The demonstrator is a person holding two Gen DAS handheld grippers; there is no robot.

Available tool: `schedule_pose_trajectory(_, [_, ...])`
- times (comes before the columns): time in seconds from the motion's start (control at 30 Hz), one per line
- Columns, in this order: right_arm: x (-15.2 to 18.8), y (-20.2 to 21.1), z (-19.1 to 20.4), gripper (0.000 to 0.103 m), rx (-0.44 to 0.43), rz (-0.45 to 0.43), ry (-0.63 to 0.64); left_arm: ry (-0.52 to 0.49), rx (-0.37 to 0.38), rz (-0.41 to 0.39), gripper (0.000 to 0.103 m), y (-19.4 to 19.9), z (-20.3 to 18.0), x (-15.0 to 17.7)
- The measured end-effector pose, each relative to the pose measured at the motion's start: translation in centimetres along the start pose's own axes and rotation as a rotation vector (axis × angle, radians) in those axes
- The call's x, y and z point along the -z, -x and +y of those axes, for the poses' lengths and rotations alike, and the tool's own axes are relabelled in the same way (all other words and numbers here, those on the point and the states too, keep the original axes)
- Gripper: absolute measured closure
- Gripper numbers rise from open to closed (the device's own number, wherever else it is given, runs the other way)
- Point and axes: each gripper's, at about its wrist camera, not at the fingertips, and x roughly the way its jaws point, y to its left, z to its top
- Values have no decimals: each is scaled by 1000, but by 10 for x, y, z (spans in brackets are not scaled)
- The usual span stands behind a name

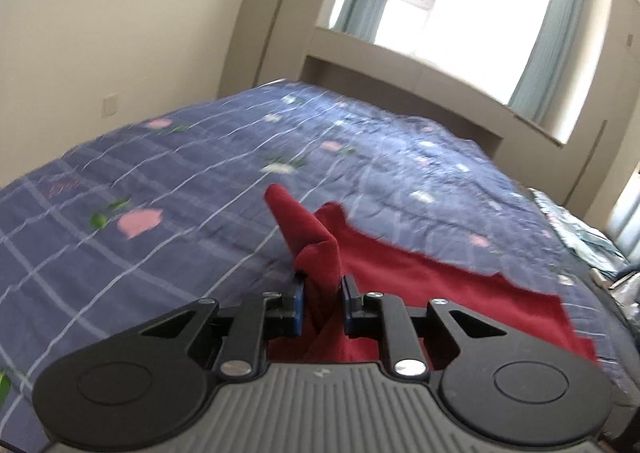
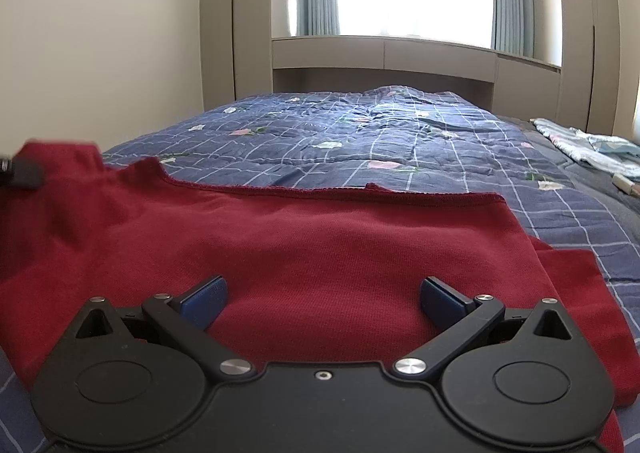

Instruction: Fold small clothes

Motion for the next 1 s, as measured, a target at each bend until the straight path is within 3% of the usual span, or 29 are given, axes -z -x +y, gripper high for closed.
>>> schedule_pose_trajectory(0.3, [-4,25,-43,0,-65,-24,-178,-157,136,-31,86,11,-88,-30])
schedule_pose_trajectory(0.47, [-9,60,-86,0,38,-80,-169,-261,269,-36,86,16,-166,-34])
schedule_pose_trajectory(0.63, [-3,100,-144,0,240,-99,-169,-375,401,-7,86,15,-239,-9])
schedule_pose_trajectory(0.73, [11,114,-180,0,351,-74,-229,-413,462,58,86,6,-271,17])
schedule_pose_trajectory(0.83, [27,119,-207,0,375,-59,-328,-466,488,135,86,-5,-294,47])
schedule_pose_trajectory(1.0, [44,130,-227,0,312,-89,-450,-563,484,286,84,-21,-307,96])
